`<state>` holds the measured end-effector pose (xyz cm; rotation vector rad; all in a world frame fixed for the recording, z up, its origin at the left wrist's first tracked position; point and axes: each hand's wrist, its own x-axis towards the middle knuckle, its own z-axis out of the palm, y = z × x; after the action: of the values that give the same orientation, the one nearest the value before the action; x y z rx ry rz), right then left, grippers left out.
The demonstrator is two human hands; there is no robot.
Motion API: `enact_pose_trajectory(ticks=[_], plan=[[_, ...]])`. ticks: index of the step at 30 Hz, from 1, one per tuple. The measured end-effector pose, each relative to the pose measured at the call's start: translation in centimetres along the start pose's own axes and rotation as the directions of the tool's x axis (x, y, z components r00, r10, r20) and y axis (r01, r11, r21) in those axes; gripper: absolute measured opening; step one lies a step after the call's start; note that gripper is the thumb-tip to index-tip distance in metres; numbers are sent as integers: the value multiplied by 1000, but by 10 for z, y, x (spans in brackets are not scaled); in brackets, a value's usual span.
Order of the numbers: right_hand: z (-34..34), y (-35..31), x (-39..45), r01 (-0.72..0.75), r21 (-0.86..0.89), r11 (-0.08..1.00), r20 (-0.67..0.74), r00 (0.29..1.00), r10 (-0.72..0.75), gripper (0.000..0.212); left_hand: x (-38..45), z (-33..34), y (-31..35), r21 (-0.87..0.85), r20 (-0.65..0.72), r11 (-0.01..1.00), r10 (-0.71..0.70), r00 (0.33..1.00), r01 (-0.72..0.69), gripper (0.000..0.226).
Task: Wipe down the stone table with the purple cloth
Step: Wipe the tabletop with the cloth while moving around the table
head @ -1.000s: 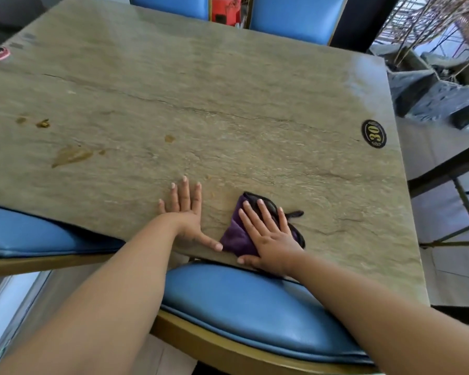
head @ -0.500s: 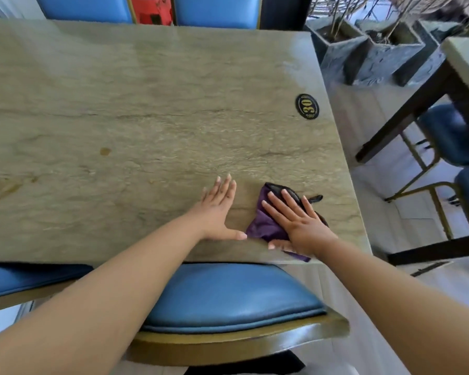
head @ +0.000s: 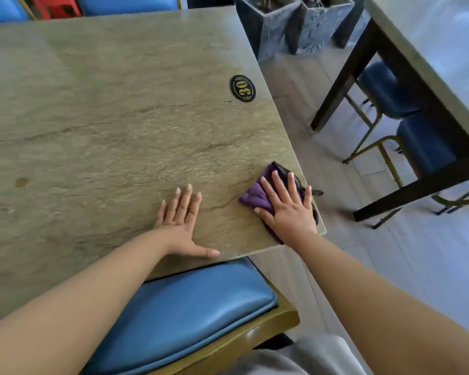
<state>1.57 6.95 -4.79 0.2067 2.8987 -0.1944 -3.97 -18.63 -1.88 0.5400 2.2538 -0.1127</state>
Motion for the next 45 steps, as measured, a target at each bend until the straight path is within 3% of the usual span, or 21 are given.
enact_pose_trajectory(ticks=[4,9,15,18,20,23,25,27,30,32,34,36,42,45], plan=[[6,-19,-14,-207,68,976,2,978,208,72,-2,3,2,-13,-40,1000,20,999,-21,142],[12,-42,-36,-289,87,953,78,956,283,74,-1,10,1,-35,-129,998,43,991,-48,141],[-1,-82,32,-103,84,991,68,993,98,76,0,14,-1,-61,-183,995,65,981,-77,139],[-4,-115,60,26,58,998,87,996,-31,76,-1,7,-10,-215,-290,969,55,955,-121,115],[-4,-132,67,158,31,987,105,982,-160,76,-2,-5,-24,-466,-446,873,-92,890,-144,85],[-8,-141,68,369,84,926,144,915,-378,73,-3,-18,-47,-593,-625,799,-378,683,-100,54],[-15,-133,71,416,261,871,120,881,-457,65,-1,-19,-52,-528,-716,845,-388,580,-87,46],[-22,-118,73,350,476,806,-9,919,-394,59,6,-22,-47,-425,-788,889,-271,552,-169,44],[-22,-96,69,134,585,800,-156,986,-50,55,27,-25,-20,-257,-795,911,-10,606,-322,43],[-16,-90,63,18,605,796,-135,988,80,55,41,-21,5,-139,-695,953,100,712,-269,57],[-8,-87,62,22,582,813,-137,988,72,57,54,-16,19,-5,-598,997,58,799,-77,73],[-3,-85,65,34,578,815,-170,982,79,52,64,-21,12,48,-594,999,12,805,20,76],[1,-107,69,-74,392,917,-153,978,145,55,82,-55,-54,-171,-519,970,-236,822,171,76],[-5,-129,75,-31,415,909,-109,991,84,60,55,-26,-52,-79,-547,991,-134,826,108,80]])
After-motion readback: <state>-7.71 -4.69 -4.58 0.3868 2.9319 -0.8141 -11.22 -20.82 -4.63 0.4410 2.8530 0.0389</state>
